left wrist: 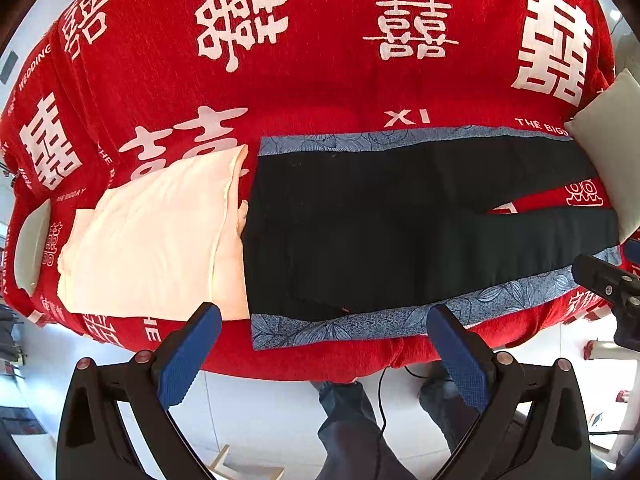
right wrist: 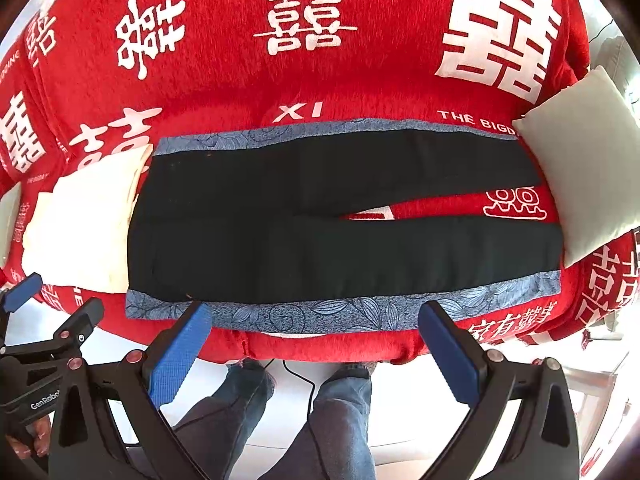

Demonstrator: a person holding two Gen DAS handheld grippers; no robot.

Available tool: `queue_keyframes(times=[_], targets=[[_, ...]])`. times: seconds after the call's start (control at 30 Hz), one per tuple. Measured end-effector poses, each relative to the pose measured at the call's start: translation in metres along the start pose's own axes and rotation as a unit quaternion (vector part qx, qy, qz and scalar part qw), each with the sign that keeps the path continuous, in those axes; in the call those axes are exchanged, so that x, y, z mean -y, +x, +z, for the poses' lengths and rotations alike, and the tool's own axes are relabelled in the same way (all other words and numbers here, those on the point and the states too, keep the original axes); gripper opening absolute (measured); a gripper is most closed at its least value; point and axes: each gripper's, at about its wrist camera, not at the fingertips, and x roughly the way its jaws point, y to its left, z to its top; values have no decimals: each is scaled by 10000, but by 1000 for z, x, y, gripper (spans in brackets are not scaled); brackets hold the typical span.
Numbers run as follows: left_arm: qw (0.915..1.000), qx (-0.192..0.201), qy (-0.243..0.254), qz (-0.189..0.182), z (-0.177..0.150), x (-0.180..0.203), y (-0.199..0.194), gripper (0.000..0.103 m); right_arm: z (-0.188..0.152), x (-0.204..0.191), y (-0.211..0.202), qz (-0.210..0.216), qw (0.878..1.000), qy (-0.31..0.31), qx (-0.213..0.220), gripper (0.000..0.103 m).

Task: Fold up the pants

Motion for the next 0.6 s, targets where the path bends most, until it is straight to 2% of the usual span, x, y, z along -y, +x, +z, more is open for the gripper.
queue_keyframes(times=[0.6], targets=[[10000, 34, 55, 32, -4, 1, -2, 103, -2, -1, -1, -7, 10000, -7, 3, 103]])
